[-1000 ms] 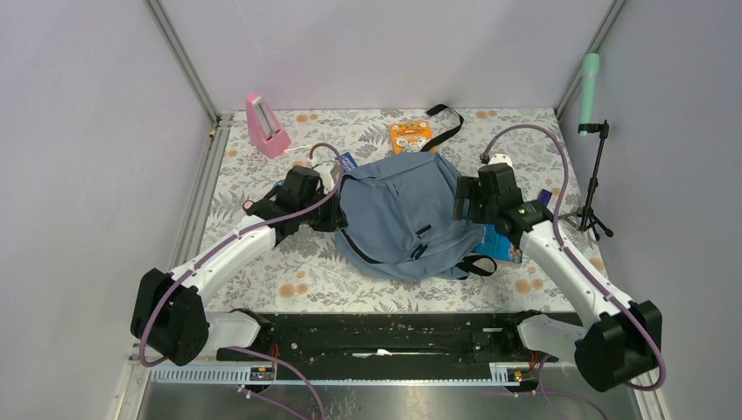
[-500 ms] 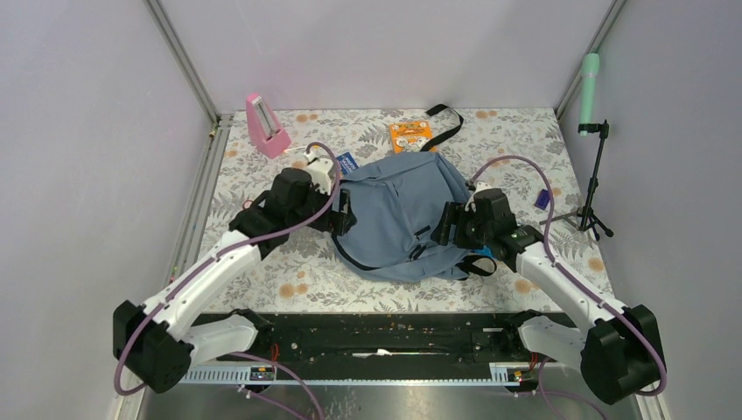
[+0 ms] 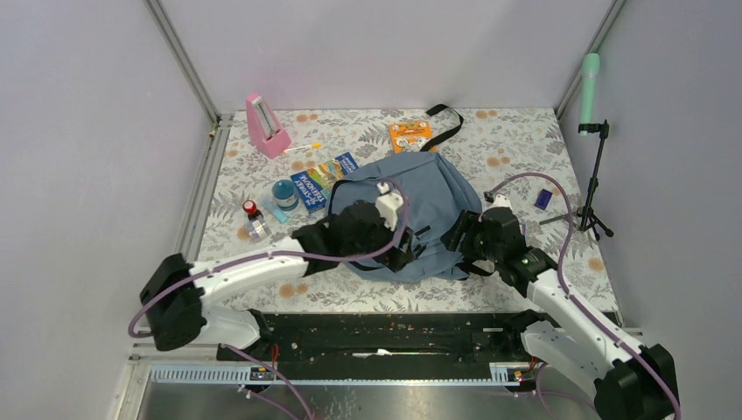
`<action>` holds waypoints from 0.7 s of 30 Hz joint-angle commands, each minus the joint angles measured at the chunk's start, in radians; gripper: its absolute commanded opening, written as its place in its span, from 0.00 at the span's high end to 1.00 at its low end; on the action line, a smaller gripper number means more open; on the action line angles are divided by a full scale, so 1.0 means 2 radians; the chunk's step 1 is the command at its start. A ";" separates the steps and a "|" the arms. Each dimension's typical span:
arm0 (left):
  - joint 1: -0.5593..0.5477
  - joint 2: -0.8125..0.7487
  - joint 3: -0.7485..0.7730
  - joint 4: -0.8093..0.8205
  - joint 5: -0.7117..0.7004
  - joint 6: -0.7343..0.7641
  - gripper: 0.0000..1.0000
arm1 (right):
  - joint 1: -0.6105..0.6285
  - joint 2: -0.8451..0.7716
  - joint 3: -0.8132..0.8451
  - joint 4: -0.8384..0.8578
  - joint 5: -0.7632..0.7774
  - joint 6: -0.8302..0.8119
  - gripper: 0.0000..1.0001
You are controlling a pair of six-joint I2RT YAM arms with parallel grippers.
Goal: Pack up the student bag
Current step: Unzip the student bag at the center of the board.
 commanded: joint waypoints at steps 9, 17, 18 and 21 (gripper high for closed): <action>-0.035 0.166 0.021 0.152 -0.082 -0.110 0.37 | 0.003 -0.095 -0.012 -0.050 0.078 0.012 0.35; -0.038 0.181 0.026 0.127 -0.138 -0.103 0.51 | 0.003 -0.087 -0.021 -0.051 0.073 0.018 0.36; -0.038 0.184 0.027 0.130 -0.132 -0.103 0.52 | 0.003 -0.083 -0.019 -0.051 0.072 0.017 0.36; -0.039 0.194 0.031 0.139 -0.113 -0.109 0.55 | 0.003 -0.079 -0.015 -0.053 0.070 0.016 0.37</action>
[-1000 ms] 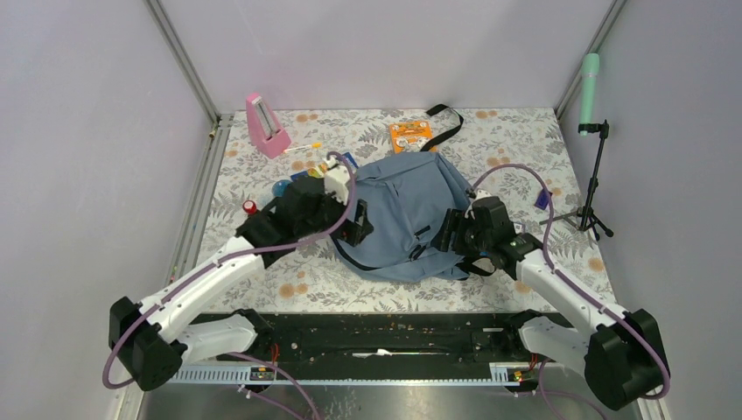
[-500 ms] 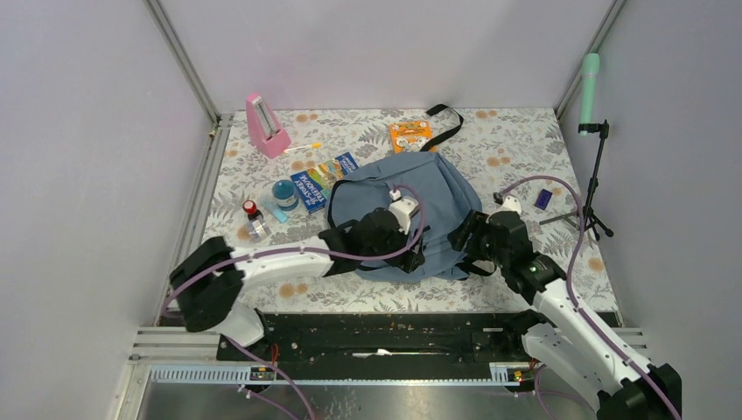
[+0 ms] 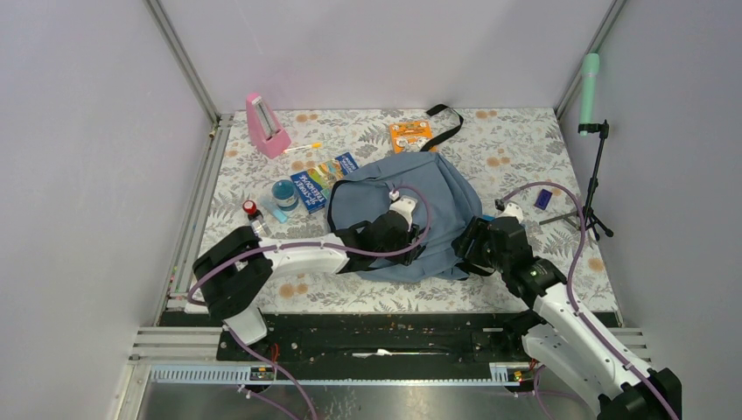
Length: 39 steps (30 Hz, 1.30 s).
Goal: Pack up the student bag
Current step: Unzip the student bag at the center of the board.
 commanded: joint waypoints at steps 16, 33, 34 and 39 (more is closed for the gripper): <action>-0.016 0.006 0.007 0.028 -0.019 -0.037 0.62 | 0.003 0.013 0.011 -0.001 0.014 0.002 0.37; -0.034 -0.015 0.010 -0.018 -0.081 -0.065 0.62 | 0.003 0.025 0.016 -0.001 0.011 0.002 0.37; -0.034 -0.010 0.015 -0.021 -0.077 -0.063 0.62 | 0.003 0.025 0.016 0.000 0.011 0.001 0.37; -0.034 0.006 0.029 -0.024 -0.057 -0.068 0.64 | 0.003 0.026 0.015 0.001 0.011 0.003 0.37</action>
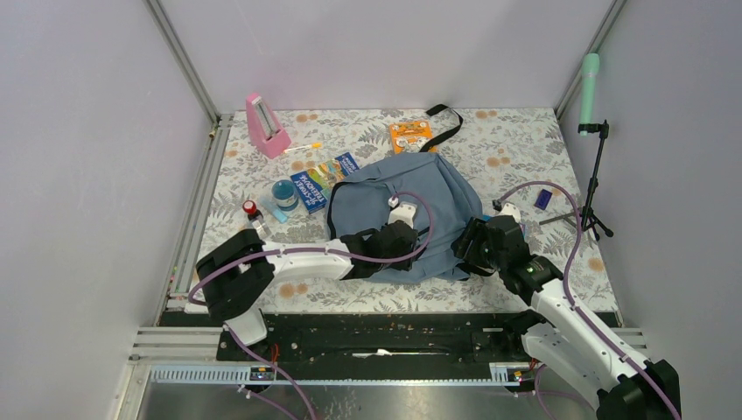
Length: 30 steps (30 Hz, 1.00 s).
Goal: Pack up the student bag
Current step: Unzip the student bag at the center of the board.
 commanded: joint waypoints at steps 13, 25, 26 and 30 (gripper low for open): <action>-0.004 0.025 0.028 0.028 0.025 -0.021 0.69 | 0.003 -0.003 0.010 0.003 0.013 0.004 0.37; -0.004 0.024 0.026 0.027 -0.008 -0.025 0.78 | 0.003 -0.003 0.009 0.003 0.011 0.004 0.37; -0.004 0.024 0.027 0.027 -0.011 -0.026 0.79 | 0.003 -0.003 0.009 0.003 0.011 0.004 0.37; -0.004 0.018 0.025 0.026 -0.028 -0.032 0.91 | 0.003 -0.003 0.008 0.002 0.010 0.004 0.37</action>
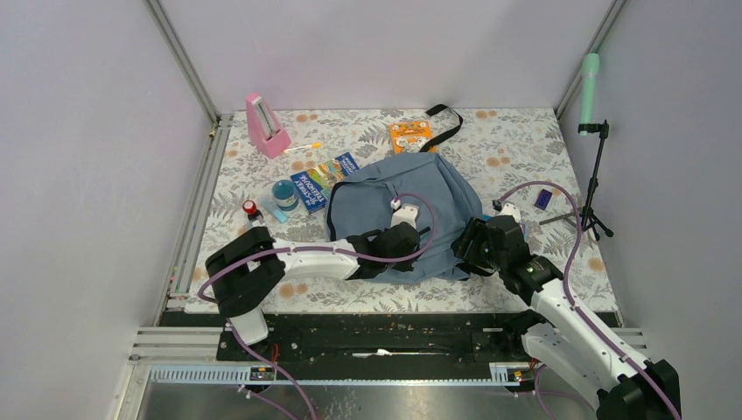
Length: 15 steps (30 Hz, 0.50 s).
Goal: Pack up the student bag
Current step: Unzip the student bag at the center of the board.
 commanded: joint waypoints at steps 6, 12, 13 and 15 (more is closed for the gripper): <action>-0.001 -0.046 -0.025 0.065 -0.036 -0.013 1.00 | 0.003 -0.001 0.008 -0.002 0.014 0.001 0.37; -0.002 -0.077 -0.055 0.090 -0.042 -0.030 1.00 | 0.003 0.008 0.013 -0.038 0.043 0.006 0.29; -0.002 -0.079 -0.058 0.095 -0.042 -0.032 1.00 | 0.003 0.008 0.014 -0.043 0.047 0.006 0.27; -0.001 -0.084 -0.063 0.102 -0.041 -0.035 1.00 | 0.003 0.012 0.014 -0.048 0.047 0.004 0.26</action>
